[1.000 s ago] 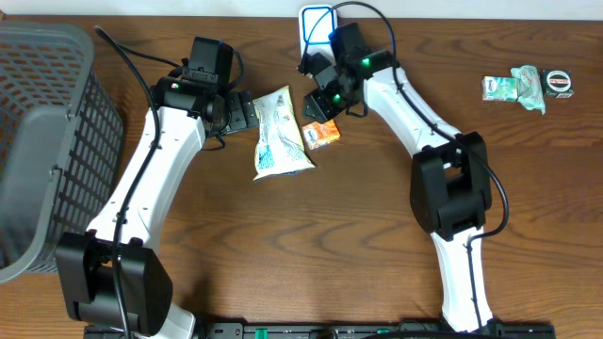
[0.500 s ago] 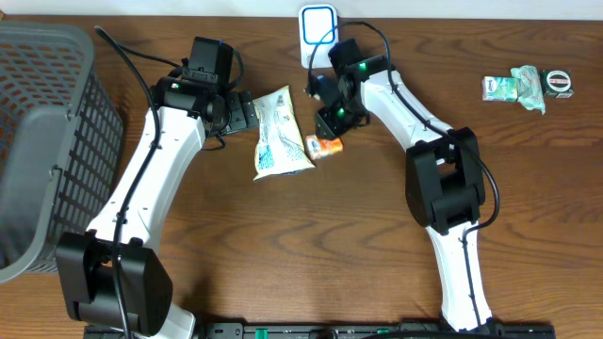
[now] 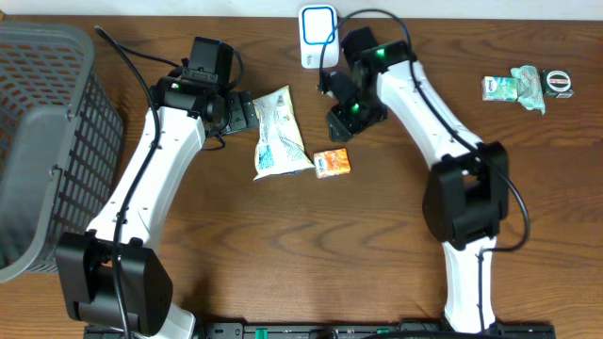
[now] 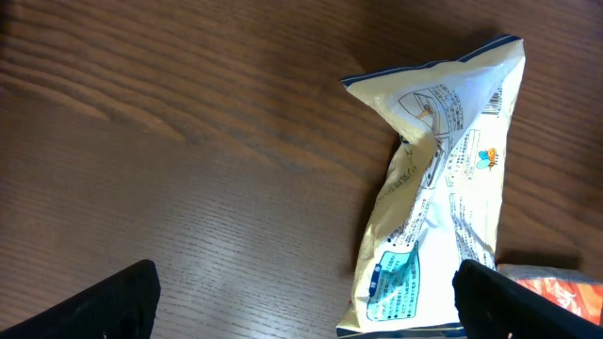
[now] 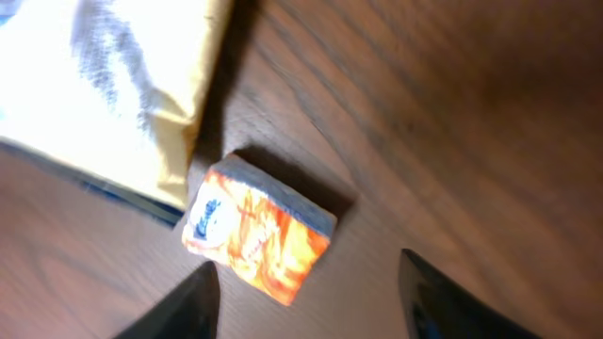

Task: Scan the item barcode
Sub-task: 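Reach the right gripper to the orange tissue pack and grasp it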

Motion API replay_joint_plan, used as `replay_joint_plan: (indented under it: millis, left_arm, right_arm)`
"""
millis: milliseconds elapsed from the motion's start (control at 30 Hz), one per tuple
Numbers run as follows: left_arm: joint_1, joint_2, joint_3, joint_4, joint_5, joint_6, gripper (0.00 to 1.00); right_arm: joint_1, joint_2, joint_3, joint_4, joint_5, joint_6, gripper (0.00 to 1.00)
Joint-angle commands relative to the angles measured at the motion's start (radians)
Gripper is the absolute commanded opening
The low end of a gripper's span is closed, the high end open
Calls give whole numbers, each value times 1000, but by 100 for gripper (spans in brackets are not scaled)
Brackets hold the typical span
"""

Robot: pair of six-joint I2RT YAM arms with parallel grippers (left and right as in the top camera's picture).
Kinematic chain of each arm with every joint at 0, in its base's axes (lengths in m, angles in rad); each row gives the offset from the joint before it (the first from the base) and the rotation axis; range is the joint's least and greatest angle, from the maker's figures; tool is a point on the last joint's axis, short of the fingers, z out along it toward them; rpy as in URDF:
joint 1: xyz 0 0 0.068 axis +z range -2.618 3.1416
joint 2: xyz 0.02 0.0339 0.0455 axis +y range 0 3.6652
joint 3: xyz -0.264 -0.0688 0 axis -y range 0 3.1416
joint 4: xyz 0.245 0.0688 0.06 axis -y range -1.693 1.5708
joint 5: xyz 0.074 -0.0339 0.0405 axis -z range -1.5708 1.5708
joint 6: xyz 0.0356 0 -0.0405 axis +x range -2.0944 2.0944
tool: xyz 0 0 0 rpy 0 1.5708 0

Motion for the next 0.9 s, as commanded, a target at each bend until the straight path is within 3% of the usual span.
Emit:
replay_joint_plan:
  millis: [0,267,467,567,733,800,867]
  left_arm:
    - [3,0,-1,-3,-2,-2,98]
    - [3,0,-1,-3,-2,-2,98]
    - [3,0,-1,-3,-2,-2,98]
    - [3,0,-1,-3,-2,-2,98]
    - [3,0,-1,-3,-2,-2,98]
    - [3,0,-1,-3,-2,-2,98]
    - [3,0,-1,-3,-2,-2,98]
  right_arm:
    - [-1,-19,-2,0,-60,-238,63]
    - [1,34,-2,1,-146,-429,69]
    - [4,135,-2,-7,-147,-457,68]
    - [10,175,-2,-44,-171,-457,55]
    - [13,183,-2,-94,-176,-432,10]
    - [11,183,-2,-94,-175,-361,1]
    - [6,183,-2,-92,-175,-277,1]
